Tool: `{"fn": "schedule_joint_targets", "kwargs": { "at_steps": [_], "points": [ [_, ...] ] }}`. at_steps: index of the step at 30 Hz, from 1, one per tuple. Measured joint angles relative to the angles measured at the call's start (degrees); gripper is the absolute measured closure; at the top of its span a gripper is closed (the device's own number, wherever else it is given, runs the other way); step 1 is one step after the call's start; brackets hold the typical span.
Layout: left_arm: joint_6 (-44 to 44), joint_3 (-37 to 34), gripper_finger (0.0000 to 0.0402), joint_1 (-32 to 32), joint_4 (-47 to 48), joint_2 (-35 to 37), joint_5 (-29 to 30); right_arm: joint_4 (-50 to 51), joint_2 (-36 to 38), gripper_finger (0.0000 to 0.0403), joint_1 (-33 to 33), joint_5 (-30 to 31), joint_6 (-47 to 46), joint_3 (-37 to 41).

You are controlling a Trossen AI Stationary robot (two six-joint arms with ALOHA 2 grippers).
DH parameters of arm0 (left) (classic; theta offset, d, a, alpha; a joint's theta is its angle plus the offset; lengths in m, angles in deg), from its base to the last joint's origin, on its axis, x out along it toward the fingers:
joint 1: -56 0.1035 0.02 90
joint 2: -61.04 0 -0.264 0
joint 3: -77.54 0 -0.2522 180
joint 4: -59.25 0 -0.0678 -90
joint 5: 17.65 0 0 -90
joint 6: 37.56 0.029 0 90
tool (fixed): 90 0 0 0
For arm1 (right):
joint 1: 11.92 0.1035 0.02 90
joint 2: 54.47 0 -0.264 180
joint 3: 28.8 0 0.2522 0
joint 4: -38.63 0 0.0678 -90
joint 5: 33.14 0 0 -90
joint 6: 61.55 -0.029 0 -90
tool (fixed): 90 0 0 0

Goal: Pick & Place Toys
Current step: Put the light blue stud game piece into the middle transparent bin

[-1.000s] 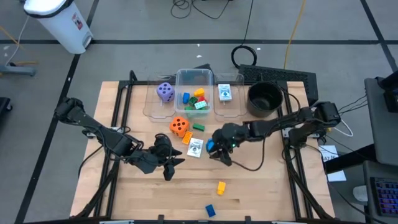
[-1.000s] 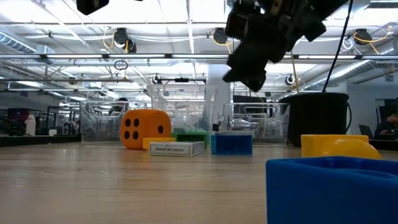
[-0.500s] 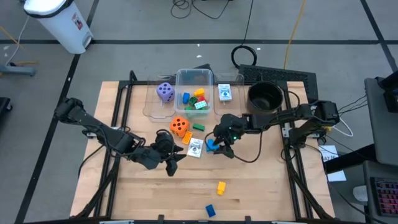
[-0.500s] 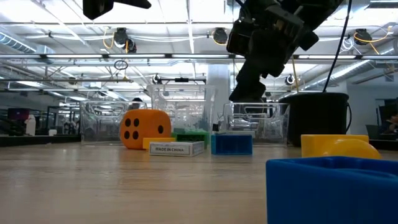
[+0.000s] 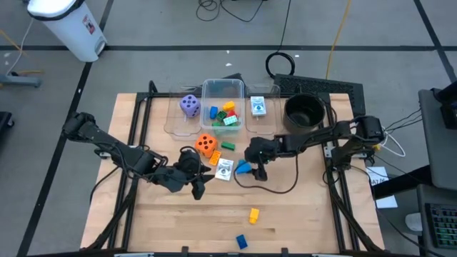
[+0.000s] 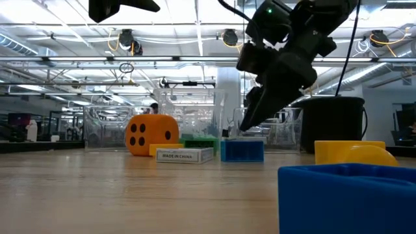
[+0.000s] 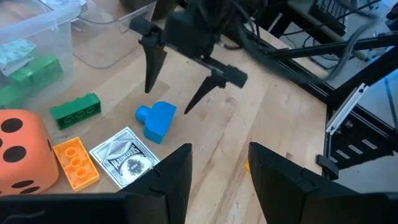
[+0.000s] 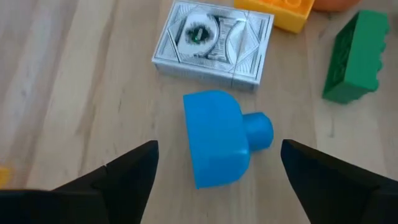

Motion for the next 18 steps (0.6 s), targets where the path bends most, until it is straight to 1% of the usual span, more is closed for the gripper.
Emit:
{"fn": "schedule_joint_targets", "kwargs": {
  "at_steps": [3,9,12,15,18],
  "points": [
    [-0.06,0.0,0.0241,-0.02,-0.01,0.0,-0.1,-1.22,-1.67,0.0065,0.64,1.75,0.0,-0.04],
    [-0.25,0.0,0.0241,-0.01,-0.01,0.0,-0.14,-1.05,-4.95,0.0071,1.86,2.08,-0.43,-0.02],
    [-0.27,0.0,0.0241,-0.02,-0.02,0.0,-0.14,-1.59,-6.06,0.0074,2.18,4.45,-1.11,-0.02],
    [-0.3,0.0,0.0241,0.0,-0.08,0.0,-0.14,-1.75,-6.21,0.0081,2.2,6.53,-2.19,0.0],
    [-0.3,0.0,0.0241,-0.02,-0.2,0.0,-0.14,-3.72,-6.21,0.0097,2.2,6.53,-2.42,0.0]
  ]
}}
